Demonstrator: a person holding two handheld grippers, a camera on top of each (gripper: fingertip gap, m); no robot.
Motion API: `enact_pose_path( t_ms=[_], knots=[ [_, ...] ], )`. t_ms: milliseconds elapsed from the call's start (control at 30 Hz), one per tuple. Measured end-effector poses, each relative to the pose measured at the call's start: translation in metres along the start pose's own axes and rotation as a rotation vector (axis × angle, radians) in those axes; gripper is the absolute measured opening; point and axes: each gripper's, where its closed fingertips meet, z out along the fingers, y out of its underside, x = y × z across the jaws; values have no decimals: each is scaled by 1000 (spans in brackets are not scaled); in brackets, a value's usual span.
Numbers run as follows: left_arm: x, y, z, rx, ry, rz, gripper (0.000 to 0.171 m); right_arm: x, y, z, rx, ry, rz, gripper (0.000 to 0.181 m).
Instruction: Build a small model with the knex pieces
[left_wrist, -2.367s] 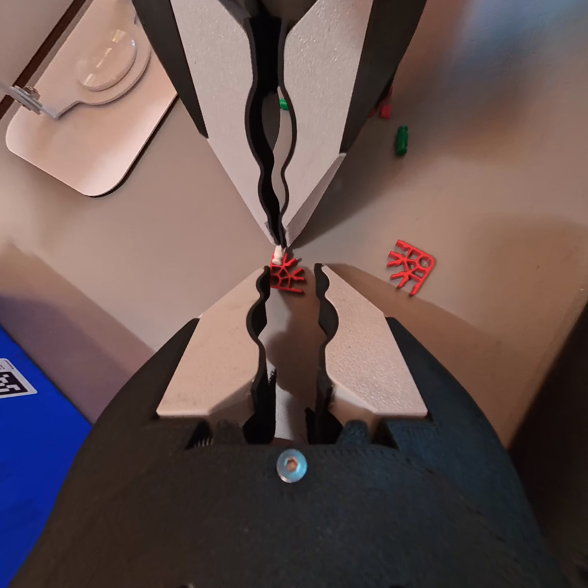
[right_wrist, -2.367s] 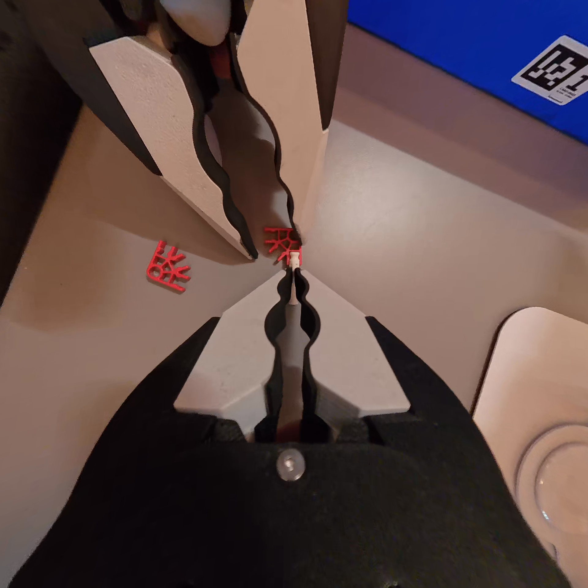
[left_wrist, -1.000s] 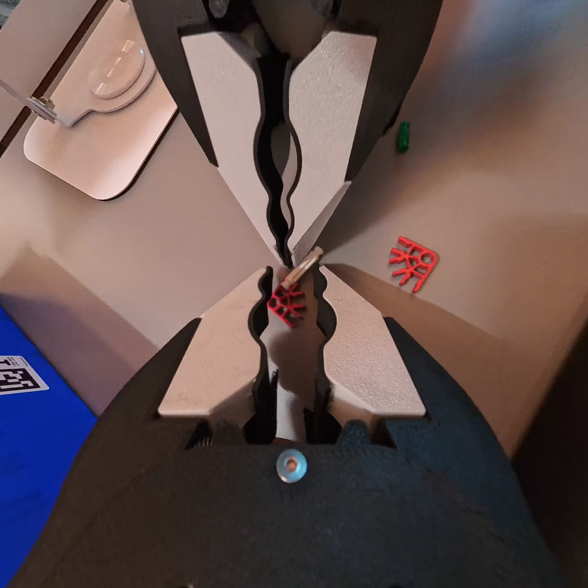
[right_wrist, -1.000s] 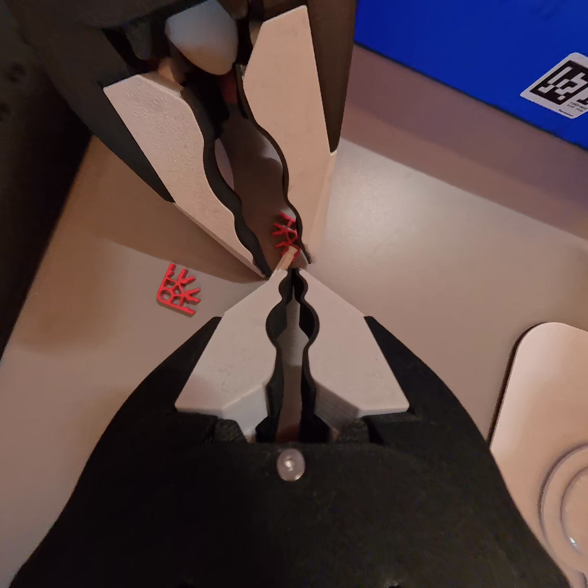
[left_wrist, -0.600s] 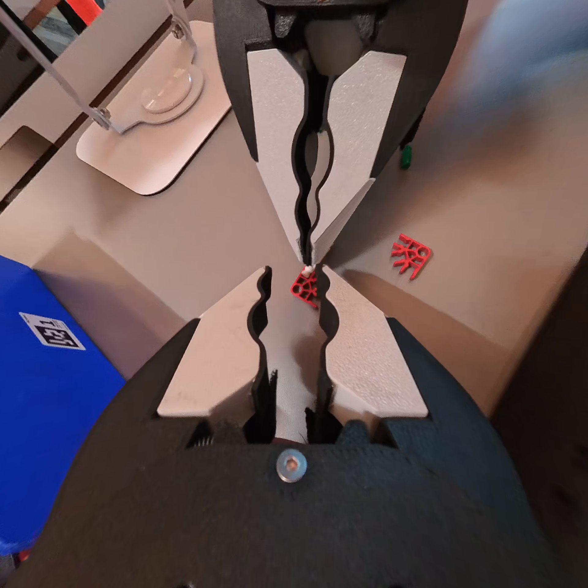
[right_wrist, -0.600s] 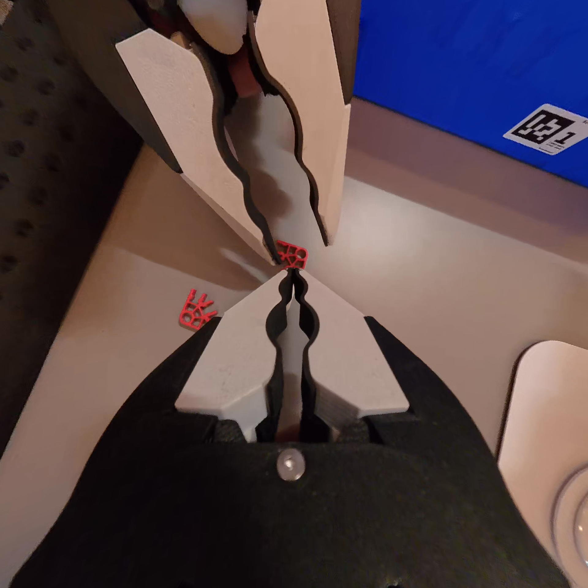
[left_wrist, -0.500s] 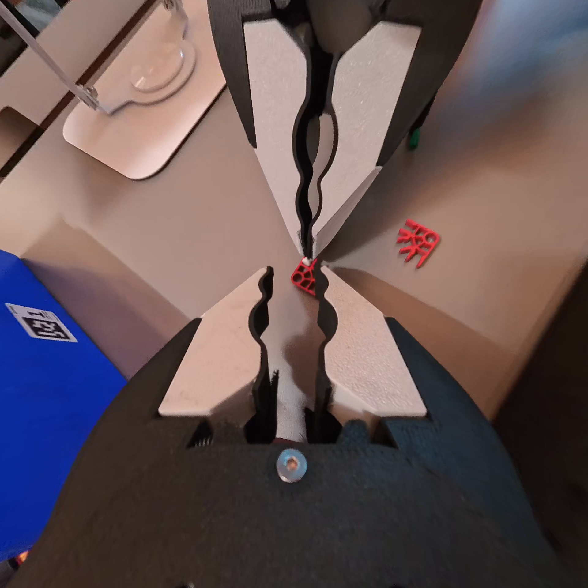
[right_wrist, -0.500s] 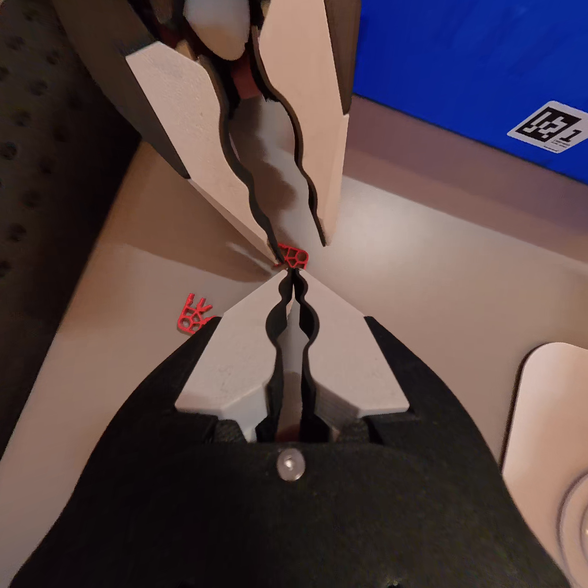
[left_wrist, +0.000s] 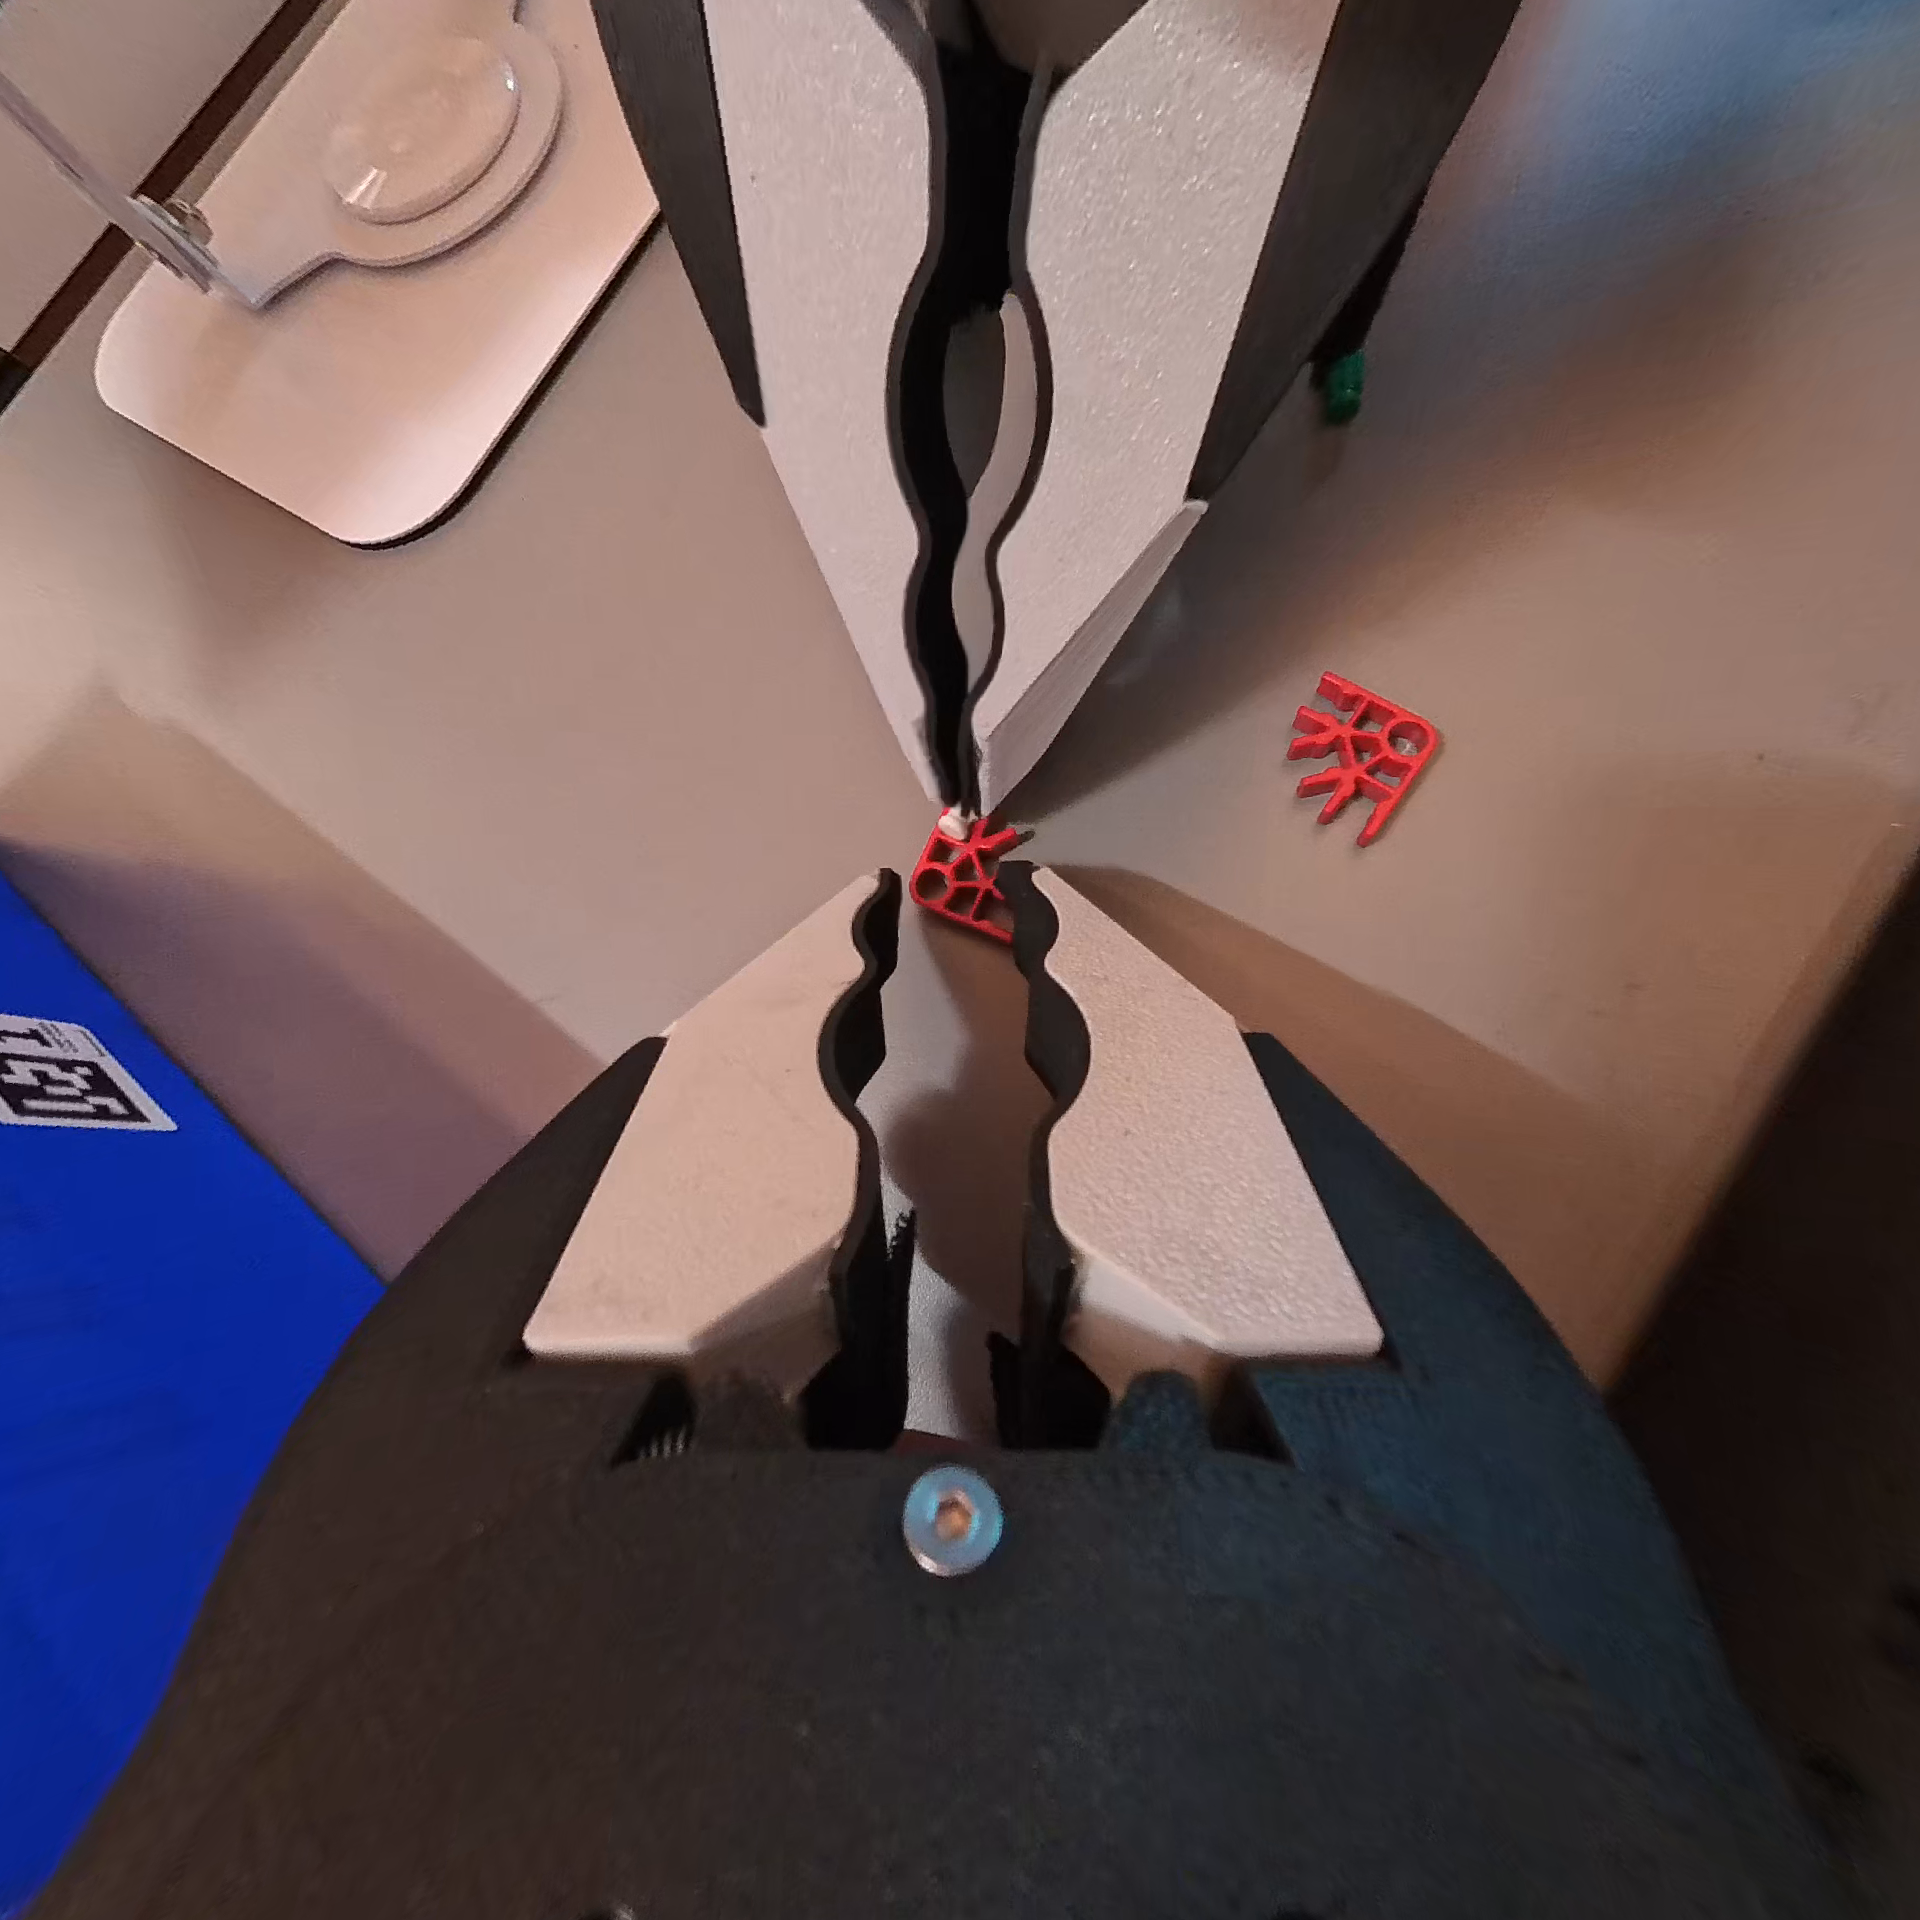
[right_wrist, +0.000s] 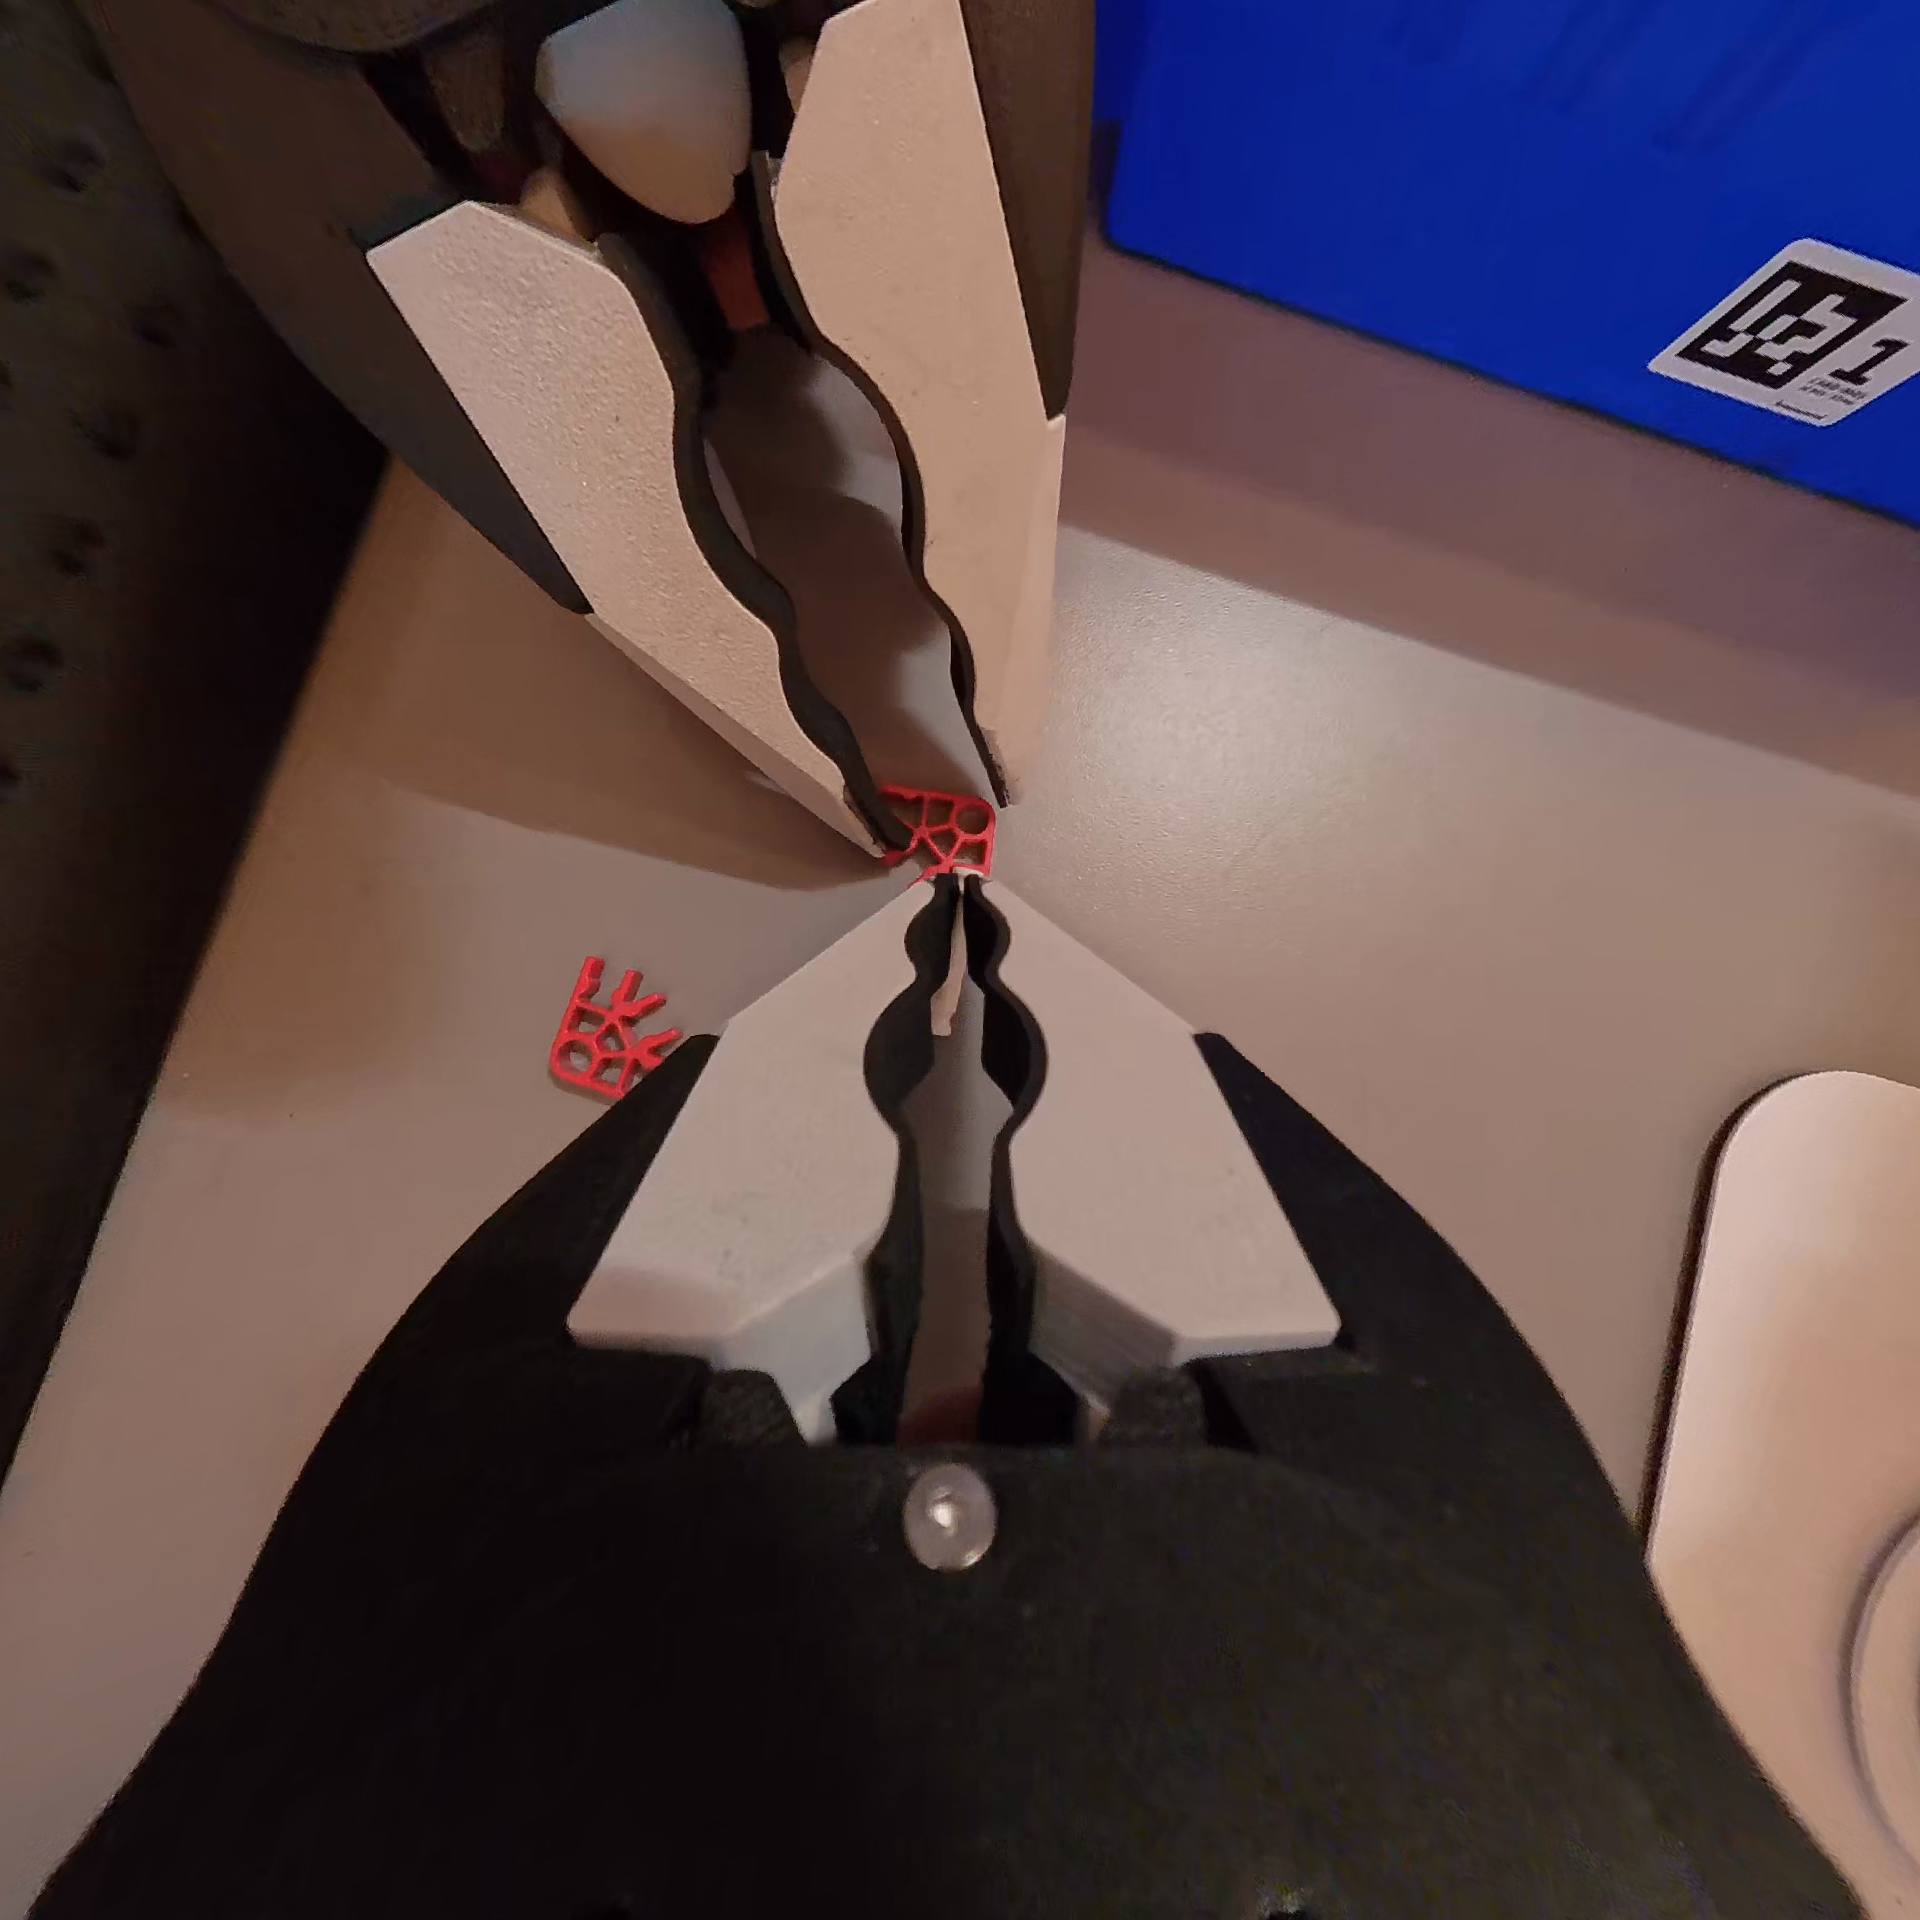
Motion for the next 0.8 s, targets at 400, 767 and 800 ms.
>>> enact_pose_path(
  t_ms=[400,767,800],
  knots=[
    [1,1,2,-8,6,9,19,4,0,2,0,15,13,0],
    [1,1,3,-7,4,12,20,3,-1,5,0,14,30,0],
    [1,1,3,-7,4,12,20,3,-1,5,2,13,35,0]
  ],
)
